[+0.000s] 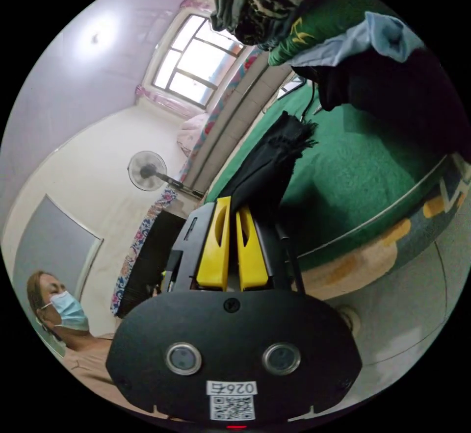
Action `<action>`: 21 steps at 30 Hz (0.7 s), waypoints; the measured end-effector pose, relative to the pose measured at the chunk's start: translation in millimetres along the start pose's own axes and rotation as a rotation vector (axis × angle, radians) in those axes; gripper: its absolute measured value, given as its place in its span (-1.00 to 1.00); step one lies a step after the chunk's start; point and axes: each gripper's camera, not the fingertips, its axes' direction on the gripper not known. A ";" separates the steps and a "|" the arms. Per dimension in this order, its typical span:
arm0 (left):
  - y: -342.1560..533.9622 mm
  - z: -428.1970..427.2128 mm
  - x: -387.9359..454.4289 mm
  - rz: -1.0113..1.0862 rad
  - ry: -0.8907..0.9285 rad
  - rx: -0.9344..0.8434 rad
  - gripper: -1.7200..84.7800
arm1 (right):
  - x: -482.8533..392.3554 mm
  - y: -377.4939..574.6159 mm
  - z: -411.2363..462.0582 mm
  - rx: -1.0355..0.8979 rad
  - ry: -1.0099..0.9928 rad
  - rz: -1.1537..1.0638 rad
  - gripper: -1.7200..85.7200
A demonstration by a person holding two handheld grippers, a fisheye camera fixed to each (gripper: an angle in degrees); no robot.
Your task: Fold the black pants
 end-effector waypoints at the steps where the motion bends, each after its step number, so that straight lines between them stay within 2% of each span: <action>1: -0.7 -5.2 4.5 0.001 0.018 0.061 -0.93 | -2.0 2.3 -0.5 0.032 -0.020 0.001 -0.99; 4: -19.1 -11.7 24.4 0.040 0.024 0.157 -0.93 | -24.0 -3.7 8.2 0.137 -0.069 -0.055 -0.99; 7: -57.9 -2.2 53.1 0.124 -0.039 0.161 -0.93 | -59.5 -36.3 41.1 0.127 0.016 -0.204 -0.99; 10: -110.4 31.4 74.1 0.158 -0.149 0.067 -0.92 | -77.4 -84.7 102.0 0.062 0.167 -0.282 -0.99; 14: -186.1 110.1 70.4 0.137 -0.259 -0.044 -0.86 | -61.6 -154.9 229.1 -0.106 0.404 -0.291 -0.95; 17: -229.8 170.7 41.8 0.038 -0.352 -0.165 -0.71 | -16.4 -193.8 322.2 -0.285 0.586 -0.168 -0.80; 19: -238.7 186.4 32.2 0.014 -0.322 -0.192 -0.60 | 0.0 -198.4 343.4 -0.262 0.553 -0.115 -0.72; 21: -236.1 191.5 34.2 0.044 -0.329 -0.196 -0.58 | 11.7 -191.1 352.3 -0.196 0.425 -0.099 -0.71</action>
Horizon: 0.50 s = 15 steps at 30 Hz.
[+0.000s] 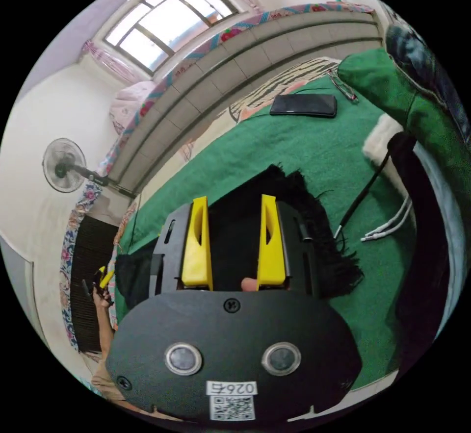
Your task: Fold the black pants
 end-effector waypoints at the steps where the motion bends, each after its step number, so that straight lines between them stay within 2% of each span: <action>1: 5.2 1.4 5.2 0.040 -0.052 -0.020 -0.58 | 1.2 2.6 3.0 0.003 -0.012 -0.004 -0.71; 5: 27.8 2.9 9.0 0.082 -0.286 -0.138 -0.57 | 12.9 27.9 30.2 -0.050 0.042 -0.032 -0.75; 8: 38.6 -12.7 10.6 0.104 -0.295 -0.057 -0.58 | 21.0 45.0 53.5 -0.088 0.066 -0.021 -0.77; 11: 28.6 -12.9 15.7 0.147 -0.249 -0.068 -0.59 | 10.3 58.5 74.3 -0.052 0.051 -0.038 -0.82; 13: 15.6 -8.5 21.6 0.177 -0.257 -0.083 -0.58 | -16.6 63.4 92.0 -0.035 0.041 -0.125 -0.84; 15: -0.1 -1.5 28.5 0.224 -0.316 -0.067 -0.54 | -73.7 67.8 127.7 -0.063 0.020 -0.308 -0.84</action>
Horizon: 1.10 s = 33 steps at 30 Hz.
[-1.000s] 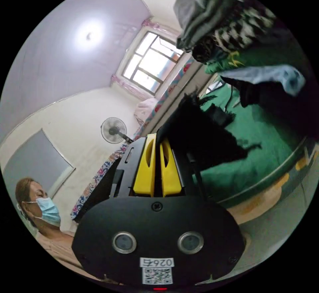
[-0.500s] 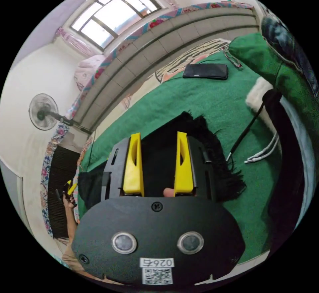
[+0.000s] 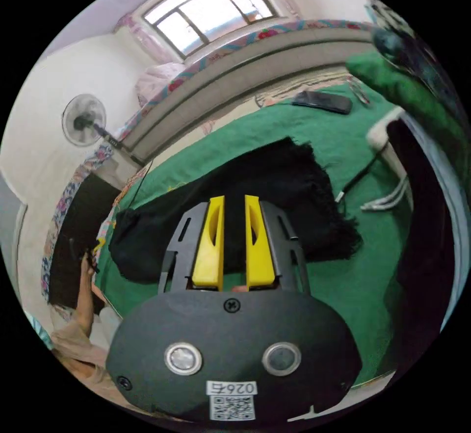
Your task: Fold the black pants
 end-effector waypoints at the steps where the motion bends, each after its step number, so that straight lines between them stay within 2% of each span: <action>1: -13.3 5.0 2.3 0.025 -0.039 0.001 -0.50 | -17.0 -4.4 10.6 -0.013 -0.004 -0.053 -0.84; 4: -48.0 28.7 6.0 0.068 -0.049 -0.065 -0.51 | -105.8 -23.0 72.5 -0.107 -0.019 -0.316 -0.84; 6: -65.3 49.5 9.8 0.091 -0.051 -0.148 -0.67 | -158.9 -32.9 124.1 -0.178 -0.010 -0.435 -0.85; 8: -76.4 77.4 23.0 0.184 -0.098 -0.325 -0.89 | -180.7 -38.5 156.0 -0.187 0.000 -0.452 -0.88; 10: -76.9 65.0 37.1 0.270 -0.167 -0.273 -0.92 | -187.6 -42.4 181.4 -0.183 0.016 -0.429 -0.90; 12: -70.0 38.1 33.3 0.250 -0.180 -0.156 -0.93 | -187.9 -44.4 207.1 -0.179 0.049 -0.429 -0.92; 15: -58.1 14.9 -4.3 0.143 -0.046 -0.106 -0.93 | -184.4 -46.0 241.3 -0.210 0.069 -0.460 -0.92; 17: -55.5 13.2 -28.0 0.079 0.095 -0.094 -0.90 | -183.3 -46.6 264.4 -0.230 0.038 -0.469 -0.90; 21: -61.2 4.9 -25.6 0.116 0.099 0.032 -0.81 | -201.9 -43.1 325.3 -0.312 -0.118 -0.573 -0.87; 23: -73.4 0.1 -17.3 0.146 0.039 0.119 -0.52 | -218.6 -40.3 351.8 -0.330 -0.114 -0.652 -0.87; 25: -87.2 0.3 -16.1 0.148 0.021 0.146 -0.37 | -235.7 -38.6 378.6 -0.349 -0.100 -0.735 -0.87; 26: -97.0 5.0 -14.7 0.176 0.013 0.139 -0.36 | -245.5 -38.7 397.6 -0.361 -0.089 -0.778 -0.87; 28: -114.0 25.0 -12.5 0.217 0.052 0.049 -0.42 | -256.3 -39.8 428.7 -0.402 -0.078 -0.814 -0.86; 29: -124.0 45.7 -8.7 0.259 0.109 -0.075 -0.67 | -261.3 -39.1 452.5 -0.466 -0.047 -0.825 -0.86; 31: -132.2 73.7 -1.4 0.273 0.079 -0.291 -0.85 | -266.9 -36.4 471.9 -0.496 -0.008 -0.836 -0.90; 33: -130.6 67.5 4.6 0.305 0.031 -0.256 -0.89 | -273.8 -35.4 466.2 -0.461 -0.008 -0.843 -0.97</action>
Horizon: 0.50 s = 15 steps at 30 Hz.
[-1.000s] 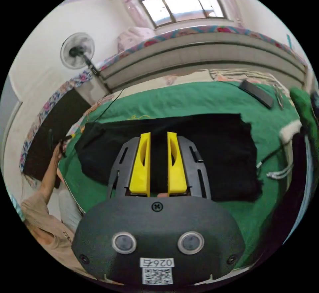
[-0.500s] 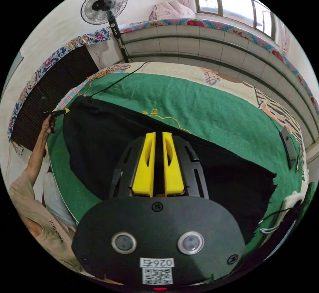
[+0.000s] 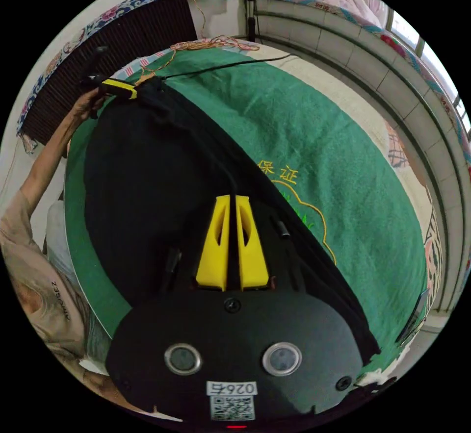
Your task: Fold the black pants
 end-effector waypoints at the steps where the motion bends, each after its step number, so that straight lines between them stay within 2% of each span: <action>1: 7.3 -12.6 1.1 -0.005 -0.005 0.048 -0.90 | -2.4 1.5 -4.7 0.027 0.007 -0.002 -0.98; 3: 24.4 -37.3 -1.2 -0.024 0.033 0.142 -0.91 | -10.3 7.8 -26.2 0.143 0.026 -0.005 -0.99; 5: 45.4 -64.9 -15.3 -0.083 0.158 0.278 -0.89 | -11.3 5.0 -31.4 0.194 0.051 -0.007 -0.99; 7: 47.1 -68.7 -34.4 -0.134 0.241 0.319 -0.86 | -1.0 -8.6 -17.4 0.202 0.041 0.035 -0.98; 11: 51.6 -56.6 -76.0 -0.347 0.197 0.291 -0.68 | 39.4 -42.8 60.9 -0.010 0.030 0.242 -0.86; 13: 62.7 -62.4 -72.2 -0.307 0.181 0.341 -0.67 | 41.0 -40.9 65.2 0.035 0.041 0.274 -0.83; 15: 72.1 -65.2 -64.7 -0.265 0.090 0.330 -0.66 | 30.9 -31.6 56.9 0.156 0.041 0.265 -0.84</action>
